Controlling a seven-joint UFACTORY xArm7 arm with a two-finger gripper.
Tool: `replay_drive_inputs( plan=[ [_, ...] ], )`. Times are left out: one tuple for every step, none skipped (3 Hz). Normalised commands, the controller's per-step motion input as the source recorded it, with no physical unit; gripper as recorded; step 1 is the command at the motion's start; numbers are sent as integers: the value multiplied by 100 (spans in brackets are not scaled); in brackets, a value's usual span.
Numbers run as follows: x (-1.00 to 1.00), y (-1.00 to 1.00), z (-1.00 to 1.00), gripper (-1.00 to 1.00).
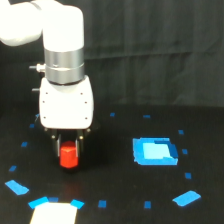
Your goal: Pick up the red object from the table
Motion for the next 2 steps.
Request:
replay_drive_inputs(
  plan=[
    [-11, 26, 100, -85],
    [7, 55, 100, -100]
  ],
)
